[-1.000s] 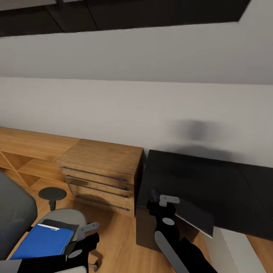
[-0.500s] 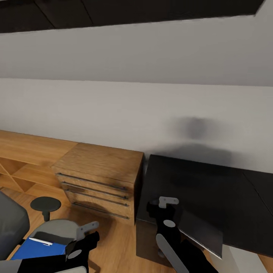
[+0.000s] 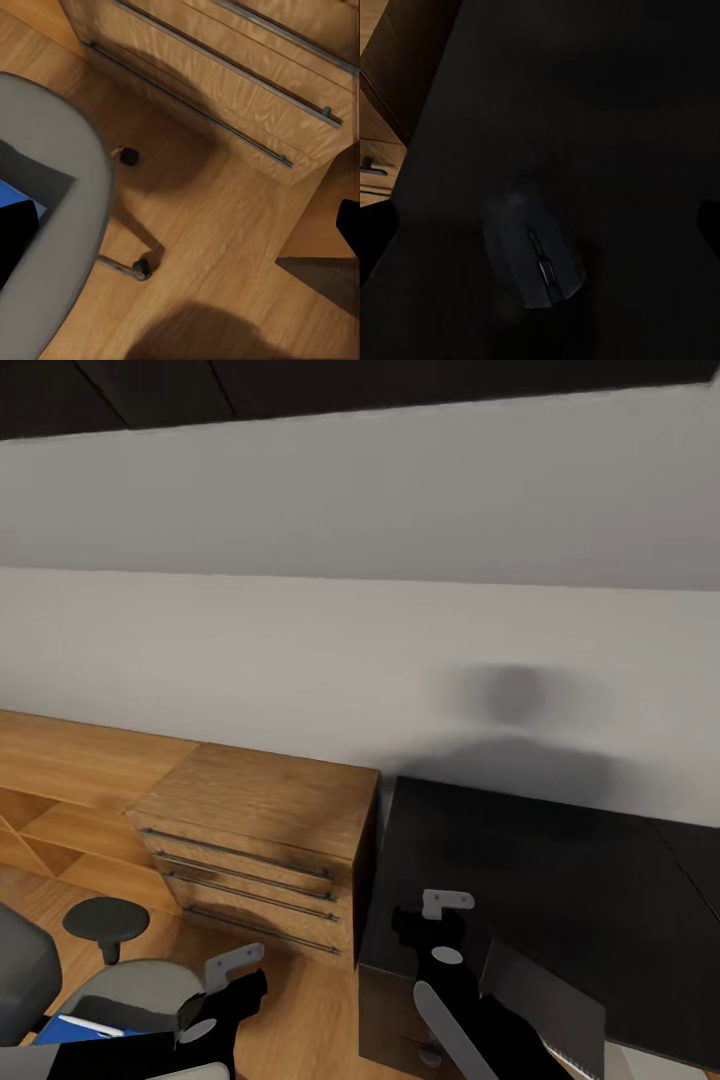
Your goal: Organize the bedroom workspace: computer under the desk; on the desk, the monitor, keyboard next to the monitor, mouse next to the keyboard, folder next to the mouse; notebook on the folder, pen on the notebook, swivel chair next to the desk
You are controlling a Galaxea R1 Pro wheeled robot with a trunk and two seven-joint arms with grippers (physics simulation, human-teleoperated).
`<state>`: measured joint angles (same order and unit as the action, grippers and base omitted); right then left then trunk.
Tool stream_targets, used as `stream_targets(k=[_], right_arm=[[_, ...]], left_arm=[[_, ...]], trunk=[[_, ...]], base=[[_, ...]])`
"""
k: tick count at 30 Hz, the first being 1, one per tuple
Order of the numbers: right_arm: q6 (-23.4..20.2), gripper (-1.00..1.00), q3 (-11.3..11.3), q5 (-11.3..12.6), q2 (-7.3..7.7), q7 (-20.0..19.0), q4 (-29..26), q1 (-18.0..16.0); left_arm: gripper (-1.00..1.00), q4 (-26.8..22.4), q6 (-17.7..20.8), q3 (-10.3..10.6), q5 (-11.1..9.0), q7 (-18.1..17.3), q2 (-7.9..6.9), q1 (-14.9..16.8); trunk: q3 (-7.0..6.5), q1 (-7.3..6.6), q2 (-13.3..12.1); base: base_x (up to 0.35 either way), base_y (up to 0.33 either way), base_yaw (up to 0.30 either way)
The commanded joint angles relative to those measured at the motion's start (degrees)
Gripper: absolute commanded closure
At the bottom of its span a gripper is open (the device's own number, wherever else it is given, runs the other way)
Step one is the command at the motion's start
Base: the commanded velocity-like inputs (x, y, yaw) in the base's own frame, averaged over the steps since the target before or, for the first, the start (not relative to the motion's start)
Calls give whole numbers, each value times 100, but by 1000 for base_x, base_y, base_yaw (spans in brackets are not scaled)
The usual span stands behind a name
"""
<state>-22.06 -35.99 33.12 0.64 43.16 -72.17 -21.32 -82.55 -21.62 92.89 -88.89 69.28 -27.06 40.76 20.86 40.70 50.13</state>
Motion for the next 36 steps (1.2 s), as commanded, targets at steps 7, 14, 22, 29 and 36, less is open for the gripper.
stream_targets(k=[7, 14, 22, 29, 36], right_arm=[[-27, -100, -14, 23, 8, -167, 195, -15], [-27, -100, -6, -210, 6, -343, 447, -30], [-19, -100, 41, -235, 6, -693, 833, -69], [31, -100, 142, -211, -31, -1279, 1835, -748], [72, -100, 453, -193, -76, -2190, 3395, -1995]], left_arm=[[-100, -7, -26, 10, -28, -3, 23, 11], [-100, -7, -26, 16, -25, 0, 25, 11], [-100, -7, -33, 13, -23, -1, 25, 11], [-100, -9, -35, 17, -30, -3, 50, 11], [-100, -3, -35, 17, -40, -2, 110, 11]], trunk=[[7, 2, 6], [7, 2, 6], [7, 2, 6], [7, 2, 6], [7, 2, 6]], base=[[37, 0, 0], [1, 0, 0], [0, 0, 0], [0, 0, 0], [0, 0, 0]])
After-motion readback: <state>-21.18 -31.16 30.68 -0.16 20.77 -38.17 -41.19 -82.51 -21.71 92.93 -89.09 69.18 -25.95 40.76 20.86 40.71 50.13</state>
